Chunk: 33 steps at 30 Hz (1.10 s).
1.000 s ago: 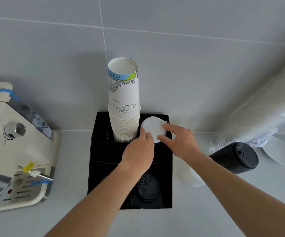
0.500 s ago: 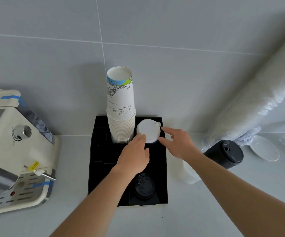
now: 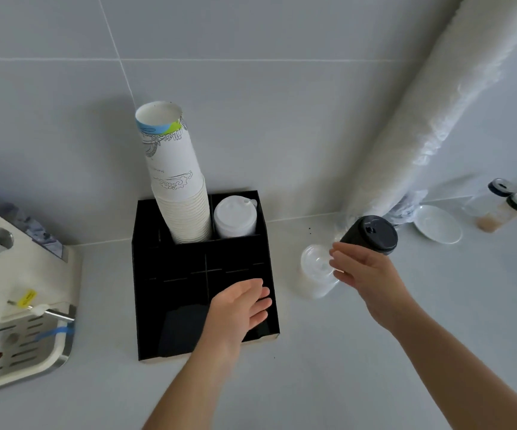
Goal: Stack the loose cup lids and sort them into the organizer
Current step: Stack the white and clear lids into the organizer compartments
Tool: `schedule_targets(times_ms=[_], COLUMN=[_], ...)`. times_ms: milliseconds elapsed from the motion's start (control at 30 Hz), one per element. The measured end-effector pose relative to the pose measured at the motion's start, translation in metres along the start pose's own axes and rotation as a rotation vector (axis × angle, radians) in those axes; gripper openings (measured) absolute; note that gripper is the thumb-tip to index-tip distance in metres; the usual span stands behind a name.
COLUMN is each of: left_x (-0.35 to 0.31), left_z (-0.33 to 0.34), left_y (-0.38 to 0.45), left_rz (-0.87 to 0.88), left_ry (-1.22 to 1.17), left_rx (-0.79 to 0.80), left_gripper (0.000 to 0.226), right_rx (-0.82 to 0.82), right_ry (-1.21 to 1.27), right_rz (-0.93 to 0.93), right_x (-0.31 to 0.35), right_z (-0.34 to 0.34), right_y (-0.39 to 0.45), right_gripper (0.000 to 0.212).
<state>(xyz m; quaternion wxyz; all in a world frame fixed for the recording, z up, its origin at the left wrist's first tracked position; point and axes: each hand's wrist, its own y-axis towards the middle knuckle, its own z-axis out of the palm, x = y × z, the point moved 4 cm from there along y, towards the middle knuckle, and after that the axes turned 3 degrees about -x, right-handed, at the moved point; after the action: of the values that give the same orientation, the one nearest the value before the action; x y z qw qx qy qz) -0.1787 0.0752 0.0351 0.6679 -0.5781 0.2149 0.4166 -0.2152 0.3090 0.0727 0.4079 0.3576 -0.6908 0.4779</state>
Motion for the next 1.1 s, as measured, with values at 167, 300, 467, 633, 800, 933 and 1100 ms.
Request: schedule_targets(times_ms=[167,300,467,633,800,933,1100], left_x=[0.023,0.039,0.045,0.046,0.048,0.051,0.061], left_z=[0.029,0.05,0.074,0.094,0.107,0.112,0.113], left_y=[-0.004,0.01,0.037,0.063,0.084,0.096,0.105], left_rz=[-0.091,-0.112,-0.143,-0.195,-0.222,-0.293,-0.383], left_ry=[-0.021,0.073,0.191,0.221,0.286,0.239,0.148], left_rx=[0.057,0.062,0.042,0.01,-0.024,-0.045,-0.073], left_gripper=[0.01,0.013,0.012,0.021,0.085,0.072,0.056], right_rx=[-0.095,-0.126,-0.082,-0.033,-0.014,0.013,0.045], right_ry=[0.123,0.116,0.137,0.173,0.188,0.191,0.19], right_rz=[0.126,0.239,0.305,0.348,0.373,0.413,0.44], right_x=[-0.039,-0.071,-0.084,-0.086,-0.09,-0.101,-0.107], right_z=[-0.03,-0.04,-0.033,-0.018,-0.008,-0.005,-0.009], right_y=[-0.003,0.005,0.021,0.037,0.054,0.064,0.074], right_gripper=[0.012,0.035,0.042,0.019,0.01,0.038,0.036])
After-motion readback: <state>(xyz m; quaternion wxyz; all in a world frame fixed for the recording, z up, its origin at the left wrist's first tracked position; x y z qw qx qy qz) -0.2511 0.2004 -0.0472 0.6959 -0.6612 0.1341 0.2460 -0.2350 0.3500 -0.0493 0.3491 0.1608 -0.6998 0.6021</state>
